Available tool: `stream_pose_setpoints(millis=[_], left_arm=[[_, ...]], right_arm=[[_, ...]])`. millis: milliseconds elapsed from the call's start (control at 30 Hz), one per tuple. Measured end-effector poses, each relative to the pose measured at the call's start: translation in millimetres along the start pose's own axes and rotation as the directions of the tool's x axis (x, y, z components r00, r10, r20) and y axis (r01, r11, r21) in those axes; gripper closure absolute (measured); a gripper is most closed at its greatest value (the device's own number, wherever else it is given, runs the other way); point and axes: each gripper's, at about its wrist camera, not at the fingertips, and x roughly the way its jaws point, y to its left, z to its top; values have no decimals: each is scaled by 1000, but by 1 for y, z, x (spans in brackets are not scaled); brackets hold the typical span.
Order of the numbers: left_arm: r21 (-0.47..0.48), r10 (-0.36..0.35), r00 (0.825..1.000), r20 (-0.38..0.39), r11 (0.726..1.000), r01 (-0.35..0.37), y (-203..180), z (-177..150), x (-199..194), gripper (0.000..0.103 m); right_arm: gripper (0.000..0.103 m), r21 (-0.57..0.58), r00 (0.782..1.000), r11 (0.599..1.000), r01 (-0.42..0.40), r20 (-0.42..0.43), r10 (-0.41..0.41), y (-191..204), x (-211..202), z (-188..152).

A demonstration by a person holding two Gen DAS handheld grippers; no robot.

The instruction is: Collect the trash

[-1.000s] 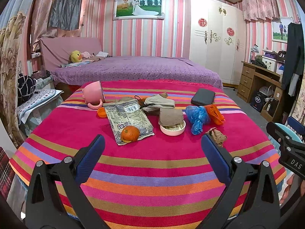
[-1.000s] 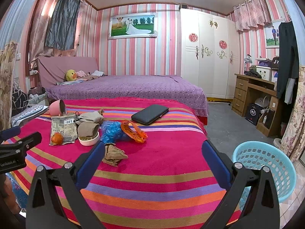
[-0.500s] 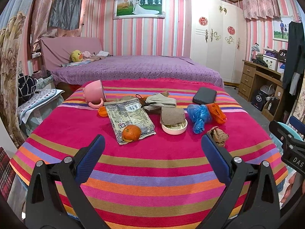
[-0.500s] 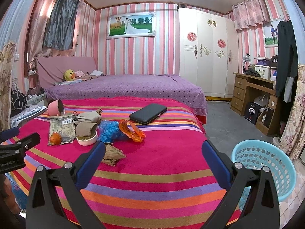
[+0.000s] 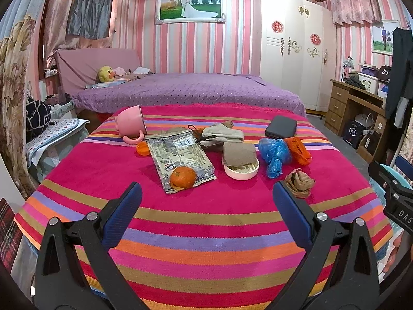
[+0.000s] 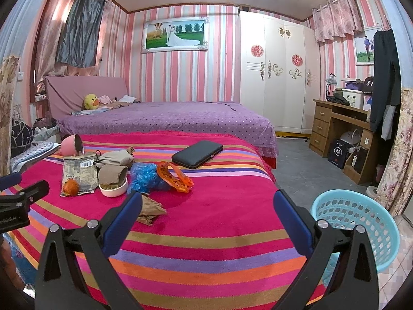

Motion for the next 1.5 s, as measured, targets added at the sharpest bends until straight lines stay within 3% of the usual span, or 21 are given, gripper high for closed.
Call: stream_pose_setpoints(millis=[1500], left_arm=[[-3, 26, 1000, 5, 1000, -26, 11, 5, 2, 6]], right_arm=[[4, -22, 1000, 1000, -9, -8, 9, 4, 11, -3]])
